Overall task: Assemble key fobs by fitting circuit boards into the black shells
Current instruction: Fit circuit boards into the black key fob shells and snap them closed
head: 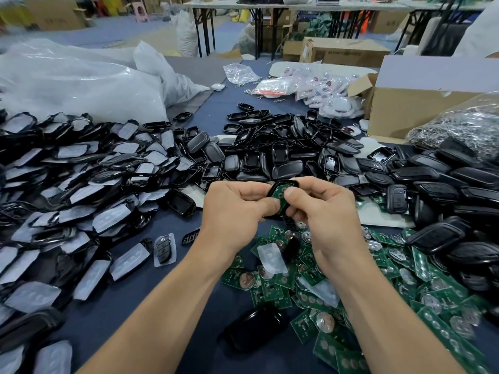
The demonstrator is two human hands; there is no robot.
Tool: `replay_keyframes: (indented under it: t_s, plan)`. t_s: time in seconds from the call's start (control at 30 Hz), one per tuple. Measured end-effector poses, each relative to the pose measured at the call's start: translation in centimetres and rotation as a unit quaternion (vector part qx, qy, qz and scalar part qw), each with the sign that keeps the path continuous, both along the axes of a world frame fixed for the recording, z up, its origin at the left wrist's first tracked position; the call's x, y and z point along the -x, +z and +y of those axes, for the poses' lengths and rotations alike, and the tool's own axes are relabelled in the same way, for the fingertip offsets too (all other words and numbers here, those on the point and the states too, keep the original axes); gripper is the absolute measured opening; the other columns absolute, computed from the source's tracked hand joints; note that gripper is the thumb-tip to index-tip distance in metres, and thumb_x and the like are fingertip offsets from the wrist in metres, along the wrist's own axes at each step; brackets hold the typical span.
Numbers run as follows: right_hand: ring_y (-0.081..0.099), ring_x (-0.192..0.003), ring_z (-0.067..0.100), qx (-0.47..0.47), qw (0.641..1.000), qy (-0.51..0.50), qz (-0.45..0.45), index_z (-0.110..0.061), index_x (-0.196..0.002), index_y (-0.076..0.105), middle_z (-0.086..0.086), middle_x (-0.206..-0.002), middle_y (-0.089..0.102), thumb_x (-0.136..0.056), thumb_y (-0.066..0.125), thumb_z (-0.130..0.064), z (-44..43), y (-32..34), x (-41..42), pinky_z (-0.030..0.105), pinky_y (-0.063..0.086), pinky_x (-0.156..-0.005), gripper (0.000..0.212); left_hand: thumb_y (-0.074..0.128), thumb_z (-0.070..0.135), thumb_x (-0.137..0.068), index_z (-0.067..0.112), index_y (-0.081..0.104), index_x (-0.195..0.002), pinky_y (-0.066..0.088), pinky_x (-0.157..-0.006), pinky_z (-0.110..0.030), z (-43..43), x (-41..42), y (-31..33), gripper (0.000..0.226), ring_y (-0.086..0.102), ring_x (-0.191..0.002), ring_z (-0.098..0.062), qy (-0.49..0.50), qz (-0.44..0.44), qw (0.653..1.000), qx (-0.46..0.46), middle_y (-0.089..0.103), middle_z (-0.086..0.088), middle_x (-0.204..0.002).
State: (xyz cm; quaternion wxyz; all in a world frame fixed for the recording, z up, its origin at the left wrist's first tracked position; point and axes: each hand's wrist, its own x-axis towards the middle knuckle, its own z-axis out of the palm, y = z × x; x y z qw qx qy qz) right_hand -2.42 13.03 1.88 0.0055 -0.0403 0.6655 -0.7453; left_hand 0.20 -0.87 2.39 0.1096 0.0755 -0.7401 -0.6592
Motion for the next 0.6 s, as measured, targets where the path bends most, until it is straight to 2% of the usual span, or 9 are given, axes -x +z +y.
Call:
replay_keyframes:
  t_s: [0.07, 0.2, 0.33, 0.43, 0.6]
  plan:
    - [0.052, -0.055, 0.012, 0.036, 0.999, 0.011, -0.027, -0.017, -0.069, 0.076, 0.007, -0.066, 0.062, -0.088, 0.069, 0.006, 0.06, 0.11, 0.03, 0.02, 0.044, -0.052, 0.03, 0.083, 0.0, -0.08, 0.037, 0.081, -0.069, 0.058, -0.061, -0.021, 0.08, -0.02, 0.03, 0.039, 0.073, -0.067, -0.007, -0.004, 0.002, 1.0, 0.0, 0.079, 0.003, -0.074]
    - [0.051, -0.056, 0.013, 0.076, 0.996, 0.024, -0.039, -0.013, -0.076, 0.077, 0.008, -0.069, 0.062, -0.088, 0.067, 0.01, 0.27, 0.21, 0.1, 0.02, 0.044, -0.054, 0.027, 0.083, -0.001, -0.081, 0.029, 0.082, -0.082, 0.056, -0.061, -0.02, 0.25, -0.07, 0.08, 0.03, 0.075, -0.071, -0.009, -0.011, 0.005, 1.0, -0.003, 0.08, 0.003, -0.077]
    - [0.049, -0.054, 0.012, 0.082, 0.996, 0.029, -0.026, -0.013, -0.076, 0.078, 0.003, -0.061, 0.059, -0.084, 0.065, 0.016, 0.3, 0.14, 0.14, 0.019, 0.043, -0.053, 0.033, 0.083, -0.001, -0.08, 0.026, 0.083, -0.085, 0.056, -0.061, -0.019, 0.11, -0.05, 0.07, 0.027, 0.076, -0.072, -0.008, -0.008, 0.005, 1.0, -0.009, 0.08, 0.003, -0.078]
    - [0.049, -0.055, 0.013, 0.077, 0.997, 0.018, -0.026, -0.01, -0.073, 0.079, 0.011, -0.067, 0.059, -0.082, 0.066, 0.015, 0.17, 0.1, 0.15, 0.02, 0.041, -0.052, 0.031, 0.084, -0.002, -0.079, 0.019, 0.084, -0.092, 0.055, -0.063, -0.015, 0.08, -0.13, -0.01, 0.025, 0.076, -0.073, -0.005, -0.008, 0.01, 1.0, -0.008, 0.08, 0.004, -0.08]
    - [0.049, -0.054, 0.012, 0.076, 0.997, 0.002, -0.008, -0.014, -0.069, 0.081, 0.008, -0.064, 0.062, -0.081, 0.066, 0.015, 0.04, -0.05, 0.13, 0.019, 0.041, -0.05, 0.034, 0.084, -0.002, -0.078, 0.024, 0.083, -0.089, 0.056, -0.066, -0.017, 0.14, -0.18, -0.05, 0.028, 0.077, -0.076, -0.007, -0.007, 0.019, 1.0, -0.01, 0.08, 0.005, -0.08]
